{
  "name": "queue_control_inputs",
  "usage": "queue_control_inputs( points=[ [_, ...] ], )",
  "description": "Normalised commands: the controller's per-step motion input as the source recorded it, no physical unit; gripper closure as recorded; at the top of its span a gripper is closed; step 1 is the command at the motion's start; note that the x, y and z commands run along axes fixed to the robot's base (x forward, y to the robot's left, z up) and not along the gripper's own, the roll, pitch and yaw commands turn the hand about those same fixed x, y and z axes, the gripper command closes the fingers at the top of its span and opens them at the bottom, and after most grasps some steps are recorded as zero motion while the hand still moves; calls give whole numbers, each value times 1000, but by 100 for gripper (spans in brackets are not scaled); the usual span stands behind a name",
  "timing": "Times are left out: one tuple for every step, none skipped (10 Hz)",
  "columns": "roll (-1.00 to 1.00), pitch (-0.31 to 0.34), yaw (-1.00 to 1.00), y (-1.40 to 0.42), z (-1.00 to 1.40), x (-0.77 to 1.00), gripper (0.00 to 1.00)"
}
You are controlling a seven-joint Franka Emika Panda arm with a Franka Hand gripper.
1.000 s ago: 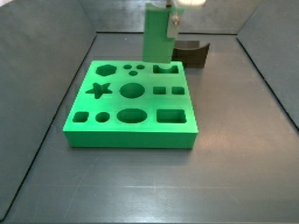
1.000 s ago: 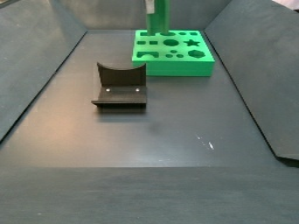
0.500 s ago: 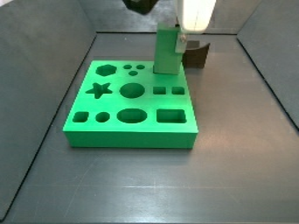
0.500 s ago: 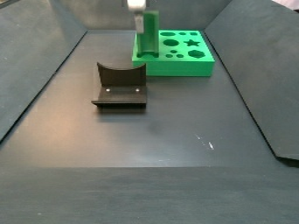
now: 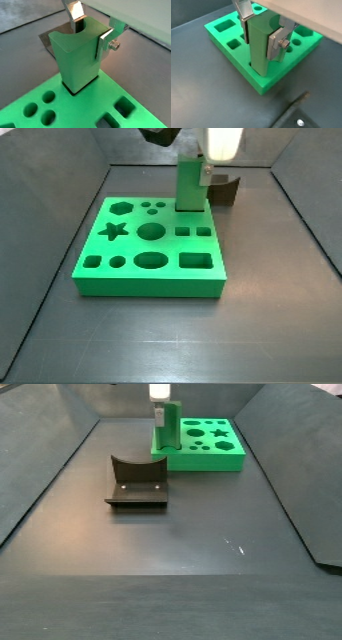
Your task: Insert the arch object.
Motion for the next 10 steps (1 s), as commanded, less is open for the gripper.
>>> queue_control_inputs(
  points=[
    [-99,-290,-83,0,-637,-117,100],
    [-131,-347,-146,-100,-531,0,100],
    [-67,-301,-34,-366,-674,134,100],
    [-51,-224,0,-209,-814,317,100],
    [0,-146,0,0,-877,271,100],
    [24,-107,0,40,-977,134,100],
    [63,-91,0,23,-1000,66,100],
    [74,-117,-6,0,-977,60,100],
    [76,-157,-34,-111,-923,60,100],
    [-120,-331,-54,-9,-546,-146,100]
  ],
)
